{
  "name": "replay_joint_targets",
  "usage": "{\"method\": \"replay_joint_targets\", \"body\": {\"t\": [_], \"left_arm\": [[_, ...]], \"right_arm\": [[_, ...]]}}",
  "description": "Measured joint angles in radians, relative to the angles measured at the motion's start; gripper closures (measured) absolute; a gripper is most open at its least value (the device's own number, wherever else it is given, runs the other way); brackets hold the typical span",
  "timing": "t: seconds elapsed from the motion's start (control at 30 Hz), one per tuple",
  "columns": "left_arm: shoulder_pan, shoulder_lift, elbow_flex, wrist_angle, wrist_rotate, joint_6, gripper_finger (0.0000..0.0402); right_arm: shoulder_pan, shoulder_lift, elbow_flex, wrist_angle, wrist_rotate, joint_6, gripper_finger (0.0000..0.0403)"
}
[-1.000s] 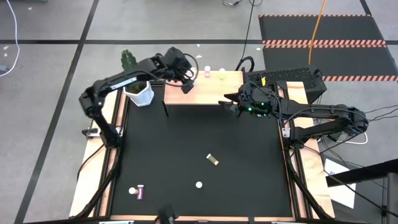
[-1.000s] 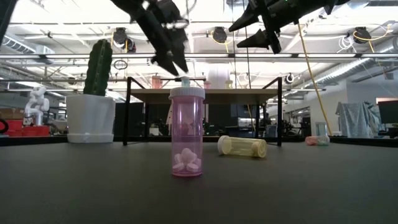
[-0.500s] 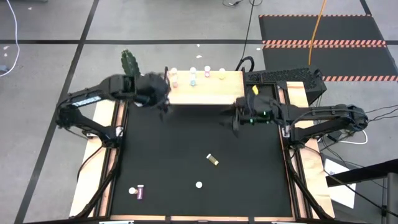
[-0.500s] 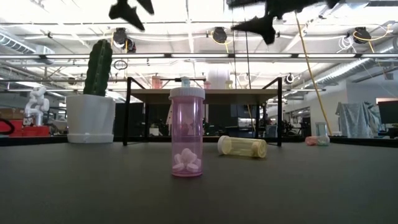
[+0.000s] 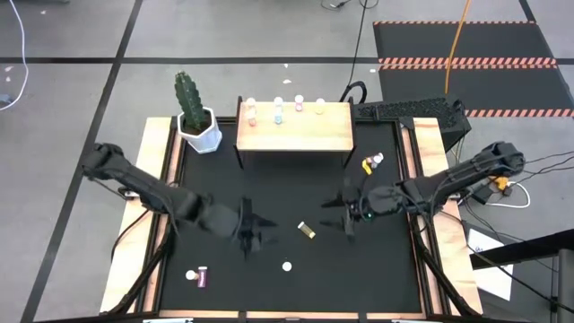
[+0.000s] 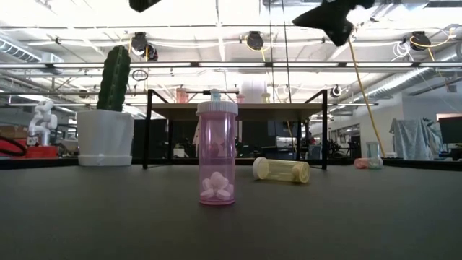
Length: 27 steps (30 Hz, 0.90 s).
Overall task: Pick and place medicine bottles onto shelf by color
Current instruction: Put the right pink pill bottle aligned with the other pink pill bottle on the shelf
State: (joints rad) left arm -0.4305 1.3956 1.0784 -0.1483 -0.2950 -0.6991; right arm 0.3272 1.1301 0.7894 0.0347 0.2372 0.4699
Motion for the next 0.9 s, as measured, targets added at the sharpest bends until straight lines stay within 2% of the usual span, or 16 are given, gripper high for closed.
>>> {"method": "replay_joint_targets", "body": {"t": [0.13,0.3,0.43,0.6,0.73,0.9], "left_arm": [[-0.075,0.075,-0.089,0.187,-0.049,-0.049,0.0156],[-0.107,0.137,-0.082,0.195,-0.054,-0.061,0.0156],[-0.094,0.137,-0.075,0.195,-0.054,0.041,0.0156],[-0.074,0.103,-0.074,0.154,-0.025,0.201,0.0156],[-0.069,0.076,-0.075,0.117,0.024,0.209,0.0156],[-0.089,0.069,-0.075,0.078,0.036,0.229,0.0156]], "right_arm": [[0.059,0.012,-0.044,-0.001,-0.004,0.049,0.0149],[0.156,0.09,-0.061,0.007,-0.005,0.118,0.0149],[0.229,0.195,-0.061,0.038,0.04,0.126,0.0149],[0.287,0.376,-0.061,0.244,0.113,-0.062,0.0149],[0.294,0.522,-0.058,0.539,0.133,-0.063,0.0149],[0.298,0.635,-0.06,0.668,0.169,-0.036,0.0149]]}}
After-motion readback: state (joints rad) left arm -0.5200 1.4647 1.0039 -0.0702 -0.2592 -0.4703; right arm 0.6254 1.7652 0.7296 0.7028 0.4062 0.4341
